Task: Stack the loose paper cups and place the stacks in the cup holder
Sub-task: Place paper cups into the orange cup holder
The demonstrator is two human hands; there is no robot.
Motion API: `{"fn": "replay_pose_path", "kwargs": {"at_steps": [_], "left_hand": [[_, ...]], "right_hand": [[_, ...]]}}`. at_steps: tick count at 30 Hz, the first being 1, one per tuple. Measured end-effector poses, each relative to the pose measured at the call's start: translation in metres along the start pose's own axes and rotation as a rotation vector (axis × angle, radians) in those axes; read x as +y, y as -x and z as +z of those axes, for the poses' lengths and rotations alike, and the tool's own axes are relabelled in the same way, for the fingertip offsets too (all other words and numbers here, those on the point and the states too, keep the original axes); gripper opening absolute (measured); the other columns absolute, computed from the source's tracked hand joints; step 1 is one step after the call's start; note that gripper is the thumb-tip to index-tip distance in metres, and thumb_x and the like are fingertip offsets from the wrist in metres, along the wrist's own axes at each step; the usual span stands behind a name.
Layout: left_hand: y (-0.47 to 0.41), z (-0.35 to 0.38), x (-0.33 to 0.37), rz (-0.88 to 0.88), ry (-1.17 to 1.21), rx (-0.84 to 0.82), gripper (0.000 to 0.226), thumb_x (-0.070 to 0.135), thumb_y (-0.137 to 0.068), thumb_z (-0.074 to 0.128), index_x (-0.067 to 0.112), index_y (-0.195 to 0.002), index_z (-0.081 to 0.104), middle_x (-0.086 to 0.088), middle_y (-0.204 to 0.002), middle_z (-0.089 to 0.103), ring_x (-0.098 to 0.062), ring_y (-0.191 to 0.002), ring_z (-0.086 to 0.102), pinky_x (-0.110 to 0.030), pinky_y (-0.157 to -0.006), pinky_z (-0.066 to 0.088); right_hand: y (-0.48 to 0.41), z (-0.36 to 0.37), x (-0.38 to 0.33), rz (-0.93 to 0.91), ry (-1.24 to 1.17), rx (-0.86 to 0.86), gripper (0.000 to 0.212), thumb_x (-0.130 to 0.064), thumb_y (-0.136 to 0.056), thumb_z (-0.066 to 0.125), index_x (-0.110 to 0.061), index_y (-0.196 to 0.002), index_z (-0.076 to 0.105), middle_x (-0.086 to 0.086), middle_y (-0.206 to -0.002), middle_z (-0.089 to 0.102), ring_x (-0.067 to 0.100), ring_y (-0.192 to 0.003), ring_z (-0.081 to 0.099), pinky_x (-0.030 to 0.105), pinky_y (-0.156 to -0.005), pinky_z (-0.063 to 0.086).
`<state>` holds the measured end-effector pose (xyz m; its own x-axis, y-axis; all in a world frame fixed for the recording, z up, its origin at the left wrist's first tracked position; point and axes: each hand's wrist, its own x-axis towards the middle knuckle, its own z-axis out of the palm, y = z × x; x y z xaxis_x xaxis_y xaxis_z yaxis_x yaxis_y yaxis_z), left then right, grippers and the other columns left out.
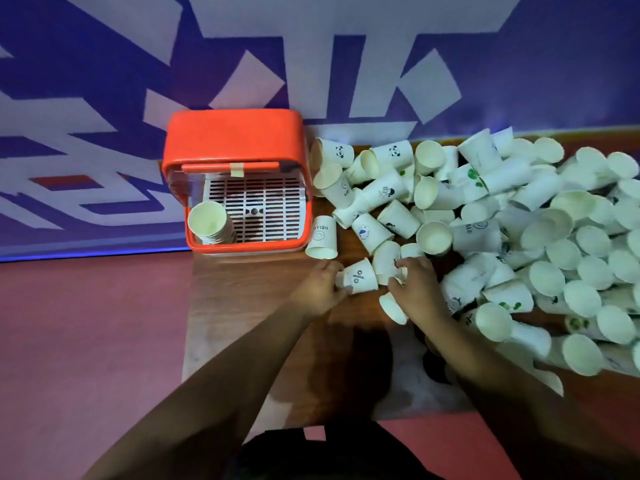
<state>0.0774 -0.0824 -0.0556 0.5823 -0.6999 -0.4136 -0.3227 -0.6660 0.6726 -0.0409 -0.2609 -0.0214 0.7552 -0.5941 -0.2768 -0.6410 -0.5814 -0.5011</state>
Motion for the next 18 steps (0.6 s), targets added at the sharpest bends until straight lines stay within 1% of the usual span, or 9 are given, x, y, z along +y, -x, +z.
{"fn": "replay_pose_path", "kwargs": {"at_steps": [3,5,7,9,11,13,14,16,18], "left_hand": [[-0.022,0.022,0.012,-0.064,-0.076,0.023,0.073,0.039,-0.086,0.072,0.016,-0.147,0.039,-0.01,-0.142,0.047,-0.031,-0.129,0.049,-0.045,-0.107,0.044],[-0.034,0.034,0.017,-0.1,-0.127,-0.011,0.085,0.04,-0.085,0.074,0.018,-0.154,0.03,-0.012,-0.153,0.039,-0.032,-0.139,0.04,-0.047,-0.114,0.037],[-0.043,0.043,0.021,-0.102,-0.202,-0.045,0.091,0.041,-0.085,0.074,0.019,-0.157,0.025,-0.012,-0.16,0.031,-0.032,-0.146,0.031,-0.045,-0.119,0.03],[-0.047,0.049,0.021,-0.067,-0.226,-0.03,0.091,0.041,-0.081,0.077,0.018,-0.155,0.03,-0.012,-0.156,0.037,-0.032,-0.144,0.035,-0.046,-0.117,0.033],[-0.045,0.052,0.02,-0.046,-0.183,-0.004,0.088,0.039,-0.077,0.081,0.017,-0.15,0.039,-0.013,-0.148,0.046,-0.033,-0.136,0.044,-0.045,-0.111,0.04],[-0.039,0.05,0.017,-0.069,-0.094,0.009,0.084,0.036,-0.076,0.083,0.017,-0.147,0.043,-0.012,-0.142,0.052,-0.031,-0.128,0.051,-0.04,-0.107,0.044],[-0.035,0.048,0.015,-0.088,-0.045,0.012,0.084,0.035,-0.076,0.084,0.017,-0.148,0.043,-0.011,-0.142,0.053,-0.029,-0.126,0.053,-0.034,-0.104,0.045],[-0.024,0.042,0.012,-0.12,0.049,0.018,0.085,0.033,-0.079,0.083,0.019,-0.151,0.04,-0.006,-0.141,0.055,-0.02,-0.123,0.055,-0.022,-0.096,0.04],[-0.013,0.036,0.009,-0.139,0.112,0.048,0.083,0.033,-0.08,0.082,0.021,-0.151,0.04,-0.002,-0.137,0.058,-0.009,-0.115,0.054,-0.017,-0.091,0.037]], "right_hand": [[0.003,-0.007,0.021,0.032,0.079,-0.005,0.048,-0.026,-0.079,0.072,-0.003,-0.12,0.058,0.019,-0.121,0.049,0.037,-0.113,0.05,0.043,-0.101,0.042],[0.007,-0.009,0.035,0.021,0.156,-0.058,0.059,-0.035,-0.079,0.072,-0.004,-0.125,0.053,0.018,-0.124,0.044,0.037,-0.113,0.047,0.042,-0.1,0.041],[0.01,-0.009,0.046,-0.022,0.211,-0.132,0.066,-0.041,-0.079,0.071,-0.005,-0.13,0.048,0.017,-0.131,0.037,0.036,-0.117,0.043,0.04,-0.1,0.039],[0.012,-0.009,0.053,-0.058,0.229,-0.183,0.07,-0.043,-0.079,0.071,-0.009,-0.133,0.044,0.015,-0.138,0.029,0.034,-0.123,0.039,0.039,-0.102,0.038],[0.016,-0.009,0.057,-0.095,0.232,-0.195,0.07,-0.041,-0.078,0.071,-0.011,-0.135,0.042,0.014,-0.143,0.023,0.034,-0.126,0.038,0.04,-0.103,0.041],[0.02,-0.007,0.062,-0.147,0.276,-0.225,0.069,-0.036,-0.08,0.071,-0.013,-0.137,0.039,0.015,-0.146,0.017,0.034,-0.128,0.039,0.04,-0.104,0.042],[0.021,-0.006,0.063,-0.178,0.309,-0.235,0.068,-0.033,-0.08,0.071,-0.015,-0.136,0.039,0.015,-0.146,0.016,0.035,-0.127,0.04,0.039,-0.103,0.042],[0.02,-0.004,0.064,-0.244,0.359,-0.248,0.064,-0.024,-0.077,0.071,-0.016,-0.134,0.042,0.016,-0.144,0.017,0.037,-0.123,0.044,0.038,-0.1,0.044],[0.018,-0.003,0.063,-0.308,0.402,-0.271,0.063,-0.018,-0.076,0.071,-0.016,-0.133,0.044,0.018,-0.144,0.02,0.037,-0.122,0.042,0.04,-0.099,0.045]]}}
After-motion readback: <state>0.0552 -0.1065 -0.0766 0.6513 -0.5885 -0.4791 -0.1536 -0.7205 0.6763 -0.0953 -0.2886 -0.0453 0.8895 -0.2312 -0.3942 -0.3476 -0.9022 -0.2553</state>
